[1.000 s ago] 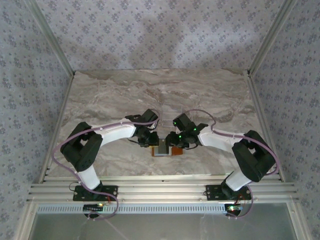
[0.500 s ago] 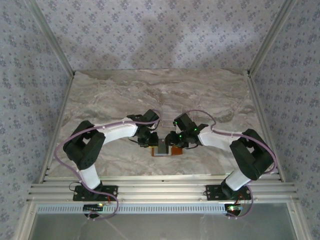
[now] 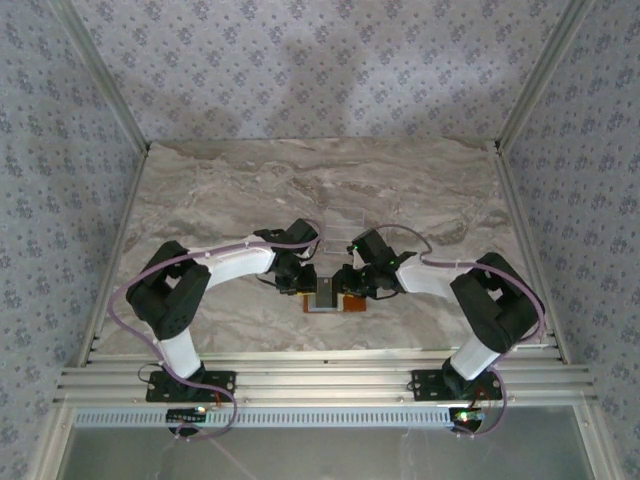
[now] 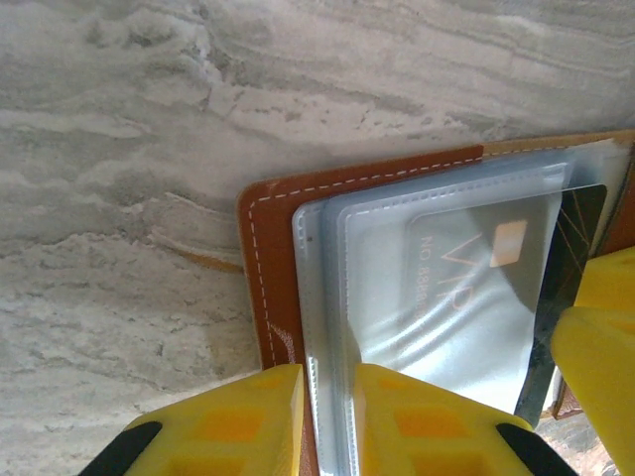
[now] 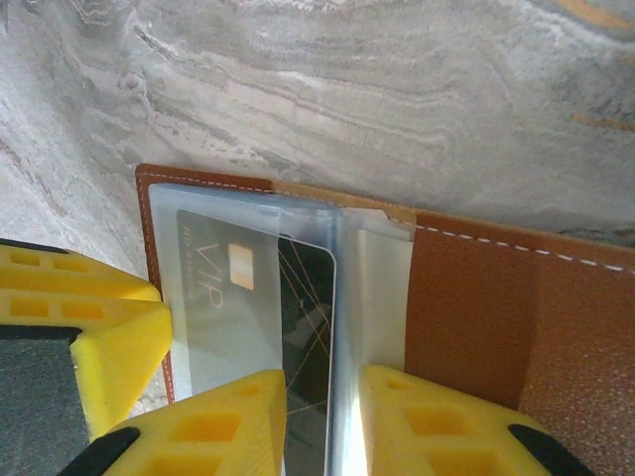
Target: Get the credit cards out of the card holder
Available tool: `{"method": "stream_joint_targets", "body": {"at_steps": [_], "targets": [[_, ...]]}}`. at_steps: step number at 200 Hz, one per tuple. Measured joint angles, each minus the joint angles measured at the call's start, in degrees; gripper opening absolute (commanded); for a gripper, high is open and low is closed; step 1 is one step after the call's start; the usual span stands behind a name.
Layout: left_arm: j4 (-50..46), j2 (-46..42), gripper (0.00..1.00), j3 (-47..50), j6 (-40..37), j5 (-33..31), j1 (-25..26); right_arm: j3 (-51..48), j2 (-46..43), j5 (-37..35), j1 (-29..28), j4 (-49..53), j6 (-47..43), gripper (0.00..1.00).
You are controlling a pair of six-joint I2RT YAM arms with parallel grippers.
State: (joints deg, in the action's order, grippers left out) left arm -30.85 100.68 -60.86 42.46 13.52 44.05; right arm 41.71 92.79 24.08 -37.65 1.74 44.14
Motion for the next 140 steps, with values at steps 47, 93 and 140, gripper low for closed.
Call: {"method": "stream_joint_targets", "body": {"at_steps": [47,93,140], "targets": [[0.0,0.2,0.21,0.0,0.0,0.0,0.0,-2.8,1.0,4.2,1.7,-6.4,1.5,0.22],[-0.1,0.2,0.21,0.0,0.0,0.0,0.0,-5.0,1.4,7.3,2.9,-11.9,3.2,0.20],[-0.1,0.2,0.21,0.0,0.0,0.0,0.0,-6.2,1.6,8.8,3.1,-15.1,3.7,0.20]]}}
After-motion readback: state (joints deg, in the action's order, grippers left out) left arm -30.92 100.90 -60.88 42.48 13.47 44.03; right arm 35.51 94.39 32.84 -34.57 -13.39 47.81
